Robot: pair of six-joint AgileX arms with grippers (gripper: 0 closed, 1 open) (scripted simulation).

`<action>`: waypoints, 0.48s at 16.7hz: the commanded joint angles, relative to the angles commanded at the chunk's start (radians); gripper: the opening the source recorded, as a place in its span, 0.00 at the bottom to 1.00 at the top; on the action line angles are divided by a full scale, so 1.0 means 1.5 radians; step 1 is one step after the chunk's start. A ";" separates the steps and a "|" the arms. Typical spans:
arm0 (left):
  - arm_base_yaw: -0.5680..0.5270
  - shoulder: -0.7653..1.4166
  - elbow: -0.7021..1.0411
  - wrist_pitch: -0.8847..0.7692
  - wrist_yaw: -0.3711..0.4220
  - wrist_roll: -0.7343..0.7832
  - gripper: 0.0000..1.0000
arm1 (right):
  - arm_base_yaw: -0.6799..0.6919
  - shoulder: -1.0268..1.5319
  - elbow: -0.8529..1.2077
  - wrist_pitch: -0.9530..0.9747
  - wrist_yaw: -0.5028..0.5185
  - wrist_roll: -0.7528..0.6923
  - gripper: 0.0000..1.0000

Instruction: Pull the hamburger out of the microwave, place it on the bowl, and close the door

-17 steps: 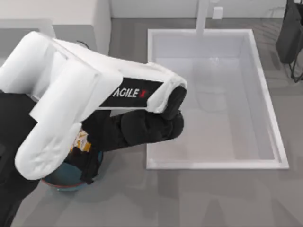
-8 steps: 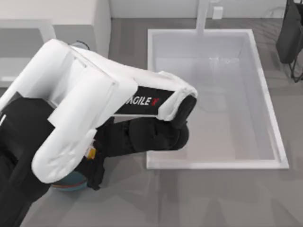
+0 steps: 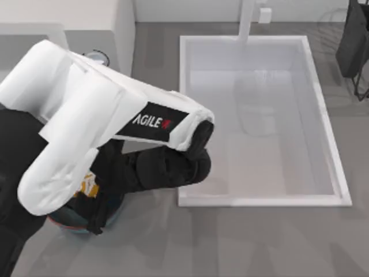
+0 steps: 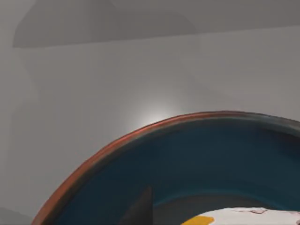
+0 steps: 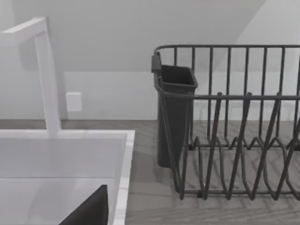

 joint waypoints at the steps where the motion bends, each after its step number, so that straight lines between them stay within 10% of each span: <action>1: 0.002 0.000 -0.005 0.005 -0.002 0.003 0.00 | 0.000 0.000 0.000 0.000 0.000 0.000 1.00; 4: 0.003 0.000 -0.005 0.005 -0.002 0.003 0.00 | 0.000 0.000 0.000 0.000 0.000 0.000 1.00; 8: 0.003 0.000 -0.005 0.005 -0.002 0.003 0.30 | 0.000 0.000 0.000 0.000 0.000 0.000 1.00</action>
